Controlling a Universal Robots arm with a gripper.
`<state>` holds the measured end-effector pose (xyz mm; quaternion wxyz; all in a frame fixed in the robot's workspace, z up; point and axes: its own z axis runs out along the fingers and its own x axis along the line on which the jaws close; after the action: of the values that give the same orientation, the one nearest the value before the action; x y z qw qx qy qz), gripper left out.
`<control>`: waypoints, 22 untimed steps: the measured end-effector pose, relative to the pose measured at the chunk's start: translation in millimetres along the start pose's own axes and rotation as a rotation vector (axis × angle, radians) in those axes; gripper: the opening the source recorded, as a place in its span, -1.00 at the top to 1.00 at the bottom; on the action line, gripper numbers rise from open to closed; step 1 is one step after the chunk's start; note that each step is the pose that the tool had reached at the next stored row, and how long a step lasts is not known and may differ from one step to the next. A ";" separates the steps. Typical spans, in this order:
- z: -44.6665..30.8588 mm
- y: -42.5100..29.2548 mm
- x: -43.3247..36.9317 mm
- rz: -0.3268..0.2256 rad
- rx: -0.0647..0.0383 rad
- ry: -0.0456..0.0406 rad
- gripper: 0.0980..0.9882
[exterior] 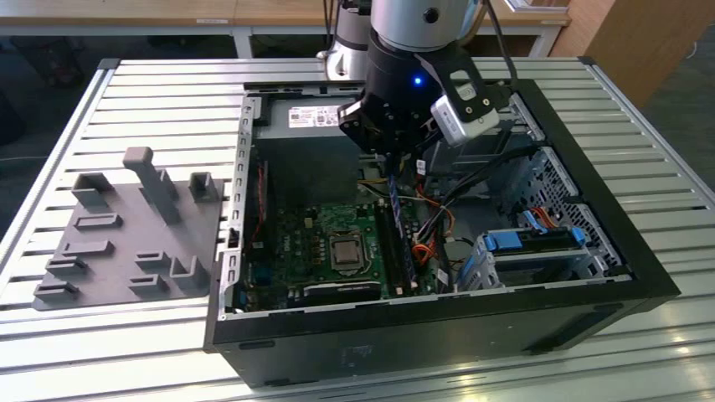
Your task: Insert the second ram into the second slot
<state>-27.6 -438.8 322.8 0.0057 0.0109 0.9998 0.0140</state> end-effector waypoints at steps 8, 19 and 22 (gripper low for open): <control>1.6 -1.5 0.0 0.000 0.000 0.0000 0.92; 4.3 -1.6 -1.3 0.000 0.000 0.0000 0.92; 5.1 -1.6 -1.3 0.000 0.000 0.0000 0.92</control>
<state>-26.2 -440.3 317.7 0.0057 0.0109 0.9998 0.0140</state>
